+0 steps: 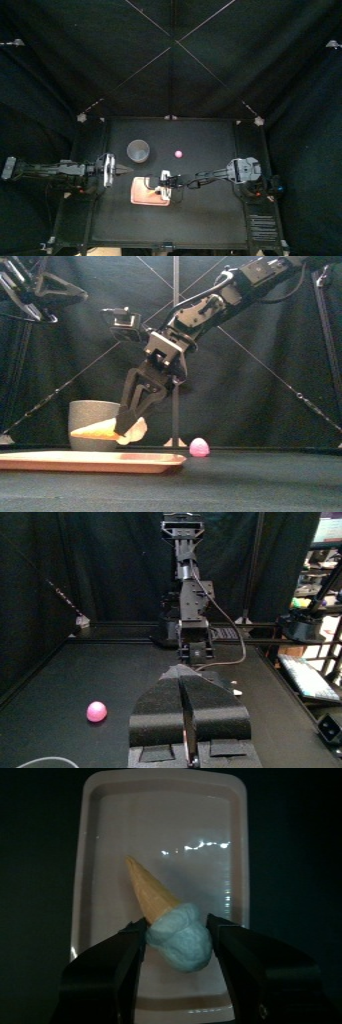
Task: Pick the ice cream then place it on the pink plate
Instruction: Drop ice cream on the pink plate and return to neutral
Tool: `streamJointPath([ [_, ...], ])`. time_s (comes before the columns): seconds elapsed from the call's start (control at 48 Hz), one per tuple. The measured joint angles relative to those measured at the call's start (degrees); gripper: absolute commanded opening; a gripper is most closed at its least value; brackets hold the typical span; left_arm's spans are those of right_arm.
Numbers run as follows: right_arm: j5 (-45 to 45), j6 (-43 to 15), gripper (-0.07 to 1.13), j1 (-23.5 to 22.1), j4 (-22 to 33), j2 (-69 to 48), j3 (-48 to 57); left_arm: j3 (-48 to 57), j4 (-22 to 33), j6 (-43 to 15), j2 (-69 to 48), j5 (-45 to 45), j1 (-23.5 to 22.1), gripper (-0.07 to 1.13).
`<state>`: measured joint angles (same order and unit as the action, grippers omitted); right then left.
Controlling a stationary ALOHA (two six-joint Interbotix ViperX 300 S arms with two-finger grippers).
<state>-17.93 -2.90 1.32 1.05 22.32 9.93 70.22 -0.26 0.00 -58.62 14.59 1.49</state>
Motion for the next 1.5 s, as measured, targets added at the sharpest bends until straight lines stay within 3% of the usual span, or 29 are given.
streamJointPath([
  [0.167,0.8,-0.4,1.04,-0.1,1.2,0.0,-0.2,0.0,0.0,-0.1,-0.1,-0.2,0.0,-0.04],
  [0.458,2.5,-0.7,1.05,0.4,5.3,-2.5,1.0,0.0,0.0,-0.1,-0.1,-0.2,0.0,-0.04],
  [0.854,13.5,-0.8,1.04,-1.0,7.8,-28.0,15.7,0.2,0.0,-0.1,-0.1,-0.2,0.1,-0.04],
  [1.271,30.6,-1.1,1.04,-1.1,5.0,-62.5,43.9,0.4,0.0,-0.1,-0.1,-0.2,0.2,-0.04],
  [1.5,34.7,-1.1,1.04,-1.0,4.9,-78.1,54.3,0.6,0.0,-0.1,-0.1,-0.2,0.3,-0.04],
])
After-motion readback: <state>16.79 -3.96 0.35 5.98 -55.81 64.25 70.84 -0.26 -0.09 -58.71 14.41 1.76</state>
